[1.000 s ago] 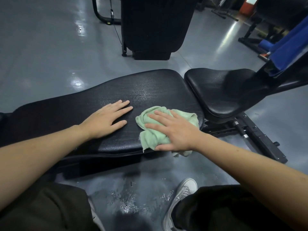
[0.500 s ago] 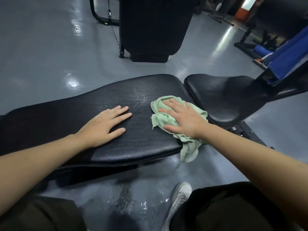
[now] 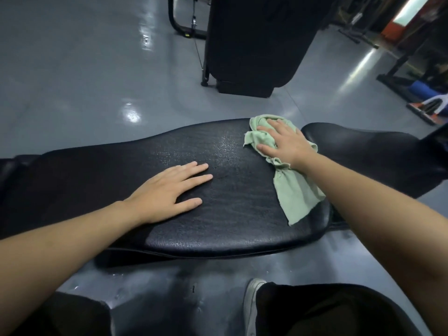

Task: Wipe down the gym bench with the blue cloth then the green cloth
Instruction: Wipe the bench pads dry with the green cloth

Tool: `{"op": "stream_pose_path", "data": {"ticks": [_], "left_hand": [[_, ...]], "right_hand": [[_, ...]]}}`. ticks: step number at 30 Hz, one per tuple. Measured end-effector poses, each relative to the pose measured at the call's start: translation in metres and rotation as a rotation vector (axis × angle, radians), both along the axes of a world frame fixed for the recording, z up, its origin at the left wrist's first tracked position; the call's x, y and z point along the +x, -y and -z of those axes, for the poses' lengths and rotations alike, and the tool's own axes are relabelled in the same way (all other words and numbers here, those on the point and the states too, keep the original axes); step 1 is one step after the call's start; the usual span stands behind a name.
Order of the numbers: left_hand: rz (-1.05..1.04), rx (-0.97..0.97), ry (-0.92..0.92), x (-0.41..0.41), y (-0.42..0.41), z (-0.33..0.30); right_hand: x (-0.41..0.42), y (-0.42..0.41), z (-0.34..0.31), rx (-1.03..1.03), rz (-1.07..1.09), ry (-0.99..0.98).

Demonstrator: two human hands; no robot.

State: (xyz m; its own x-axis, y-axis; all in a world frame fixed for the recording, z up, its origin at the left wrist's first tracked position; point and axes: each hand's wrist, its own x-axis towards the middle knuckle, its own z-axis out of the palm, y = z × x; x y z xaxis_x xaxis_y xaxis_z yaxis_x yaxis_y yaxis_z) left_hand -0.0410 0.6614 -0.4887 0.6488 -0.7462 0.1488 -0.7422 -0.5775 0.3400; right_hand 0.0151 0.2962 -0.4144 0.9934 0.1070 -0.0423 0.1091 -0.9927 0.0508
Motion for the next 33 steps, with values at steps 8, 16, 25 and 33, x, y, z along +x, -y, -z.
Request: {"op": "stream_pose_path", "data": {"ticks": [8, 16, 25, 33], "left_hand": [[-0.041, -0.061, -0.008, 0.002, 0.002, 0.0], [-0.04, -0.057, -0.018, 0.003, 0.002, -0.002], [-0.013, -0.052, -0.043, 0.005, -0.003, 0.0], [-0.013, -0.033, -0.012, 0.003, -0.004, 0.003]], "right_hand": [[0.033, 0.004, 0.003, 0.017, 0.007, 0.012], [0.066, -0.028, 0.008, -0.079, -0.052, 0.006], [0.097, -0.126, 0.024, -0.12, -0.202, -0.053], [0.108, -0.218, 0.049, -0.08, -0.393, -0.12]]}}
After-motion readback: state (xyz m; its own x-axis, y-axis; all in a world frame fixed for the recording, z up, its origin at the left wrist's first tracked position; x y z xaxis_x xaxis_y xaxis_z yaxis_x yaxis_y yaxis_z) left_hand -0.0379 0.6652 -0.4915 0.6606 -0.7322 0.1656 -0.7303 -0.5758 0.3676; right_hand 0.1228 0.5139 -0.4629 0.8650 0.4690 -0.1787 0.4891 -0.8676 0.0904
